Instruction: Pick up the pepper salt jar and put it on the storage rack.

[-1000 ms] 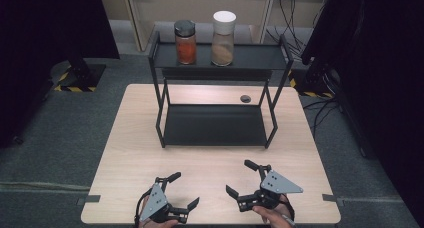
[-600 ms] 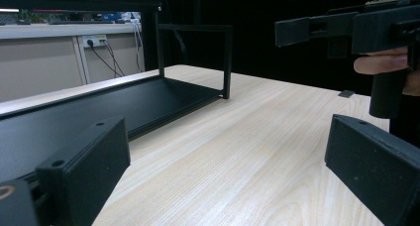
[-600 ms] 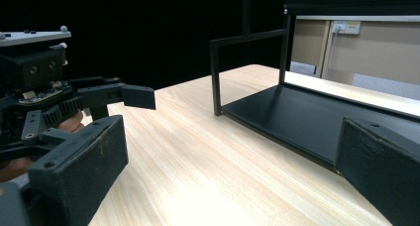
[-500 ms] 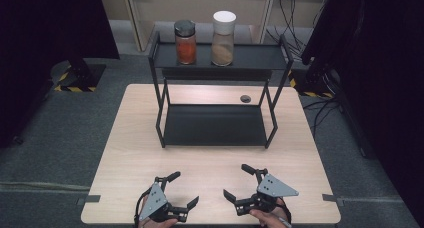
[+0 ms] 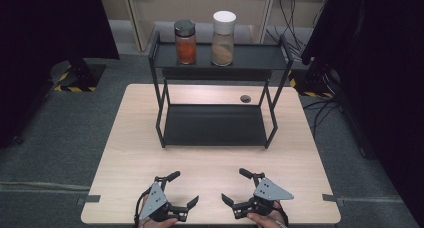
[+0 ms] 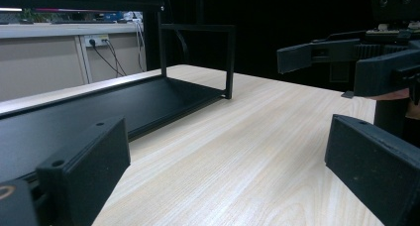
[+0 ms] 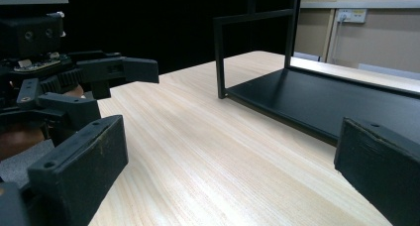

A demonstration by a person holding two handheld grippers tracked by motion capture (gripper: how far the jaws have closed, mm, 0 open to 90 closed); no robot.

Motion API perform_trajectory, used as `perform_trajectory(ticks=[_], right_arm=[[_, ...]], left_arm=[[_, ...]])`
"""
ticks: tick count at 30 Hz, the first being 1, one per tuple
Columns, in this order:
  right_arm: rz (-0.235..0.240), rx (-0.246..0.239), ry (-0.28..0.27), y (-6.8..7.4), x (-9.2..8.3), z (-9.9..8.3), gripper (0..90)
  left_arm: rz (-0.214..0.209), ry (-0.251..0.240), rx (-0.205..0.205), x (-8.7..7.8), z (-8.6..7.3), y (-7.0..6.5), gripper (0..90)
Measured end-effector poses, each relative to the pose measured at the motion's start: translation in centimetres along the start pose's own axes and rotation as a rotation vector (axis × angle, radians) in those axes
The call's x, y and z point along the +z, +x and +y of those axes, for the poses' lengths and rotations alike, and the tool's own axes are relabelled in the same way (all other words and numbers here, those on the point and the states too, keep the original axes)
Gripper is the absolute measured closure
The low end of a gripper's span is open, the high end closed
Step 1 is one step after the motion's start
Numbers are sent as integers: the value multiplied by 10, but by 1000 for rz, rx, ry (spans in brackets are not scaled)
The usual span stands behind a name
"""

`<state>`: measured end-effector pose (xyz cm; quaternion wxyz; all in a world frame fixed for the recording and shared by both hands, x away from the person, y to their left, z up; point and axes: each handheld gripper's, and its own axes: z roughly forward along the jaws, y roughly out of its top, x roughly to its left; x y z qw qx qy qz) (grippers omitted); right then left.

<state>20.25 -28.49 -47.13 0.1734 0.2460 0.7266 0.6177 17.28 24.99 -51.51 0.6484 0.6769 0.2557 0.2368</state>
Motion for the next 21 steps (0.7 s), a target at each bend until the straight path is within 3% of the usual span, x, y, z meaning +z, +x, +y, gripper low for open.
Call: perform_trajectory(ticks=[21], right_arm=[[1,0,0,1,0,-1,4]], left_arm=[[8,-5,0,-2,0,0,34]])
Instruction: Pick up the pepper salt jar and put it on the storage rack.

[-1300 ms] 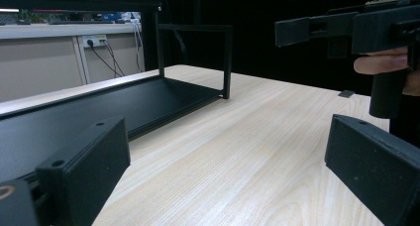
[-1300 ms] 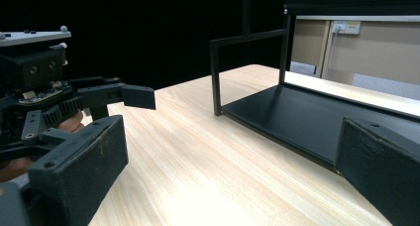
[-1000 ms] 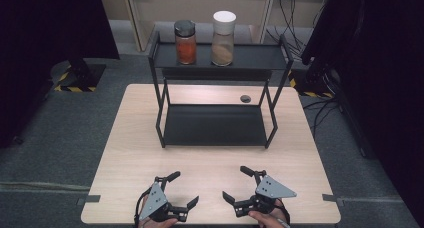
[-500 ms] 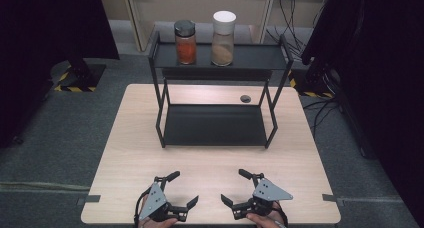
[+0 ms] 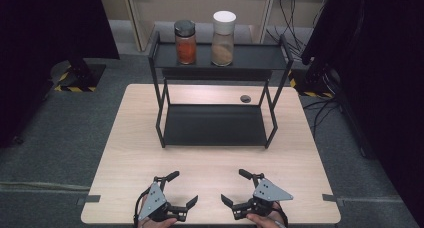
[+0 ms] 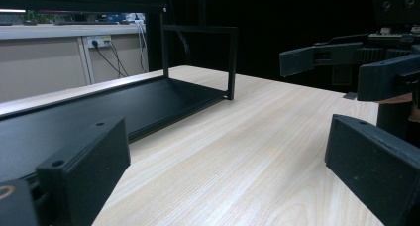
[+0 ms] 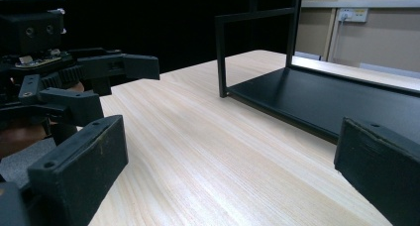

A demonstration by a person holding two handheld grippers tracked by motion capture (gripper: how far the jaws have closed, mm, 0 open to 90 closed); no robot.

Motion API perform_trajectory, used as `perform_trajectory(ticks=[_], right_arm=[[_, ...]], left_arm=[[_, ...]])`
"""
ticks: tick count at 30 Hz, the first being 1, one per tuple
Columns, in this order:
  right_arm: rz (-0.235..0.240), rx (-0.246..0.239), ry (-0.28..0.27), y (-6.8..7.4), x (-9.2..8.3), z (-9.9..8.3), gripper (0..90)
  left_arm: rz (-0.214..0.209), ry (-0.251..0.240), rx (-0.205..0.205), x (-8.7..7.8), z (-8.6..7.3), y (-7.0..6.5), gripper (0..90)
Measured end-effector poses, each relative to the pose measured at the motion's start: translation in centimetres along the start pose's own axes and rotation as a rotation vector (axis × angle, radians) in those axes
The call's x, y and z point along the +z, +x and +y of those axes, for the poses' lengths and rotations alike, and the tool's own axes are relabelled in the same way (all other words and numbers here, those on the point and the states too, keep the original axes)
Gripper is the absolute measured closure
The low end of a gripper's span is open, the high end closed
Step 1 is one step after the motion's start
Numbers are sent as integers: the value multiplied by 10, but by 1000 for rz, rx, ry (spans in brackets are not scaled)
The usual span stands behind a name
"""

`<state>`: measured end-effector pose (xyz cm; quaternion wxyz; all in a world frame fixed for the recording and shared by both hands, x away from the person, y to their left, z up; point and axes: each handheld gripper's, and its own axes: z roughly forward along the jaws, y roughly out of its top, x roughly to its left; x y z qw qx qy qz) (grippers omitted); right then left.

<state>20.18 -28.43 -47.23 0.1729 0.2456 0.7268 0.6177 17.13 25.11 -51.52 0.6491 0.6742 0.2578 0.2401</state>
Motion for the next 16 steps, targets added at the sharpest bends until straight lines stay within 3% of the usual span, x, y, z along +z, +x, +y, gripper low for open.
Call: perform_trajectory(ticks=[16], right_arm=[[-6,2,-11,-2,-2,0,4]], left_arm=[[15,0,-4,0,-1,1,34]])
